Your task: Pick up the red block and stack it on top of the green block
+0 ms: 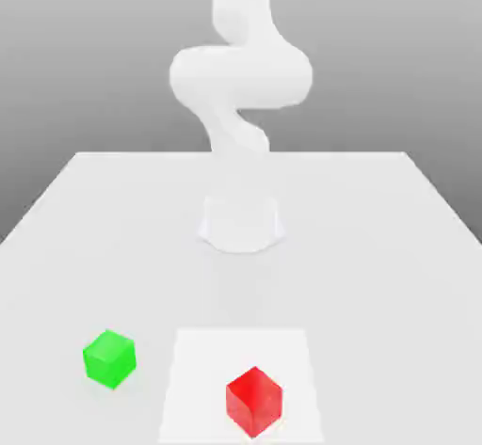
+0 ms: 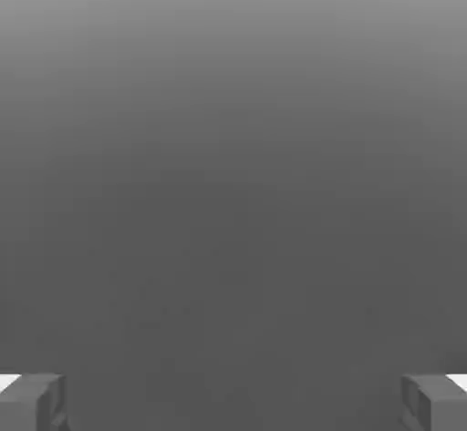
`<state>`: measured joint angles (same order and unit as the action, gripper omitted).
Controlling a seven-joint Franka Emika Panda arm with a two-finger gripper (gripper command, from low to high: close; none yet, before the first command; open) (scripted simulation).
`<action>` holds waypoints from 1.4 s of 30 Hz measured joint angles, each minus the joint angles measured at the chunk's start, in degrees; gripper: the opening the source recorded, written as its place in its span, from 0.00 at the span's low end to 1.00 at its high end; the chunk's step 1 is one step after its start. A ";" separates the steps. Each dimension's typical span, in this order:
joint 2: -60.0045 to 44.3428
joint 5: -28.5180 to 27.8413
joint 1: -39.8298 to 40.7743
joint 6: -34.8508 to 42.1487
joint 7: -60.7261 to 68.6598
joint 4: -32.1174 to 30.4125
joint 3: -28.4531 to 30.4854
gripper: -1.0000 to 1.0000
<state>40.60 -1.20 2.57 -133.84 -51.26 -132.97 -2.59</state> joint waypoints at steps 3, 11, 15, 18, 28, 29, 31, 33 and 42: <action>-6.57 -1.70 2.92 -2.57 -6.95 -1.48 -2.99 0.50; -23.39 -6.38 8.88 -9.04 -24.89 -5.23 -9.00 0.50; -31.74 -8.31 10.53 -12.30 -33.51 -7.11 -10.59 0.50; -37.85 -8.94 10.86 -14.80 -39.42 -8.54 -10.87 0.50; -57.28 -8.23 8.36 -26.33 -51.47 -10.84 -8.72 0.50; -59.38 -9.16 7.44 -28.03 -52.19 -10.53 -7.60 0.50; -60.99 -9.94 6.74 -29.33 -52.80 -10.29 -6.75 0.00; -60.99 -9.95 6.74 -29.38 -52.82 -10.28 -6.75 0.00; -52.11 -4.82 8.83 -22.25 -49.25 -11.86 -9.57 0.00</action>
<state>-11.51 -6.02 11.40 -156.09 -100.51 -144.83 -12.17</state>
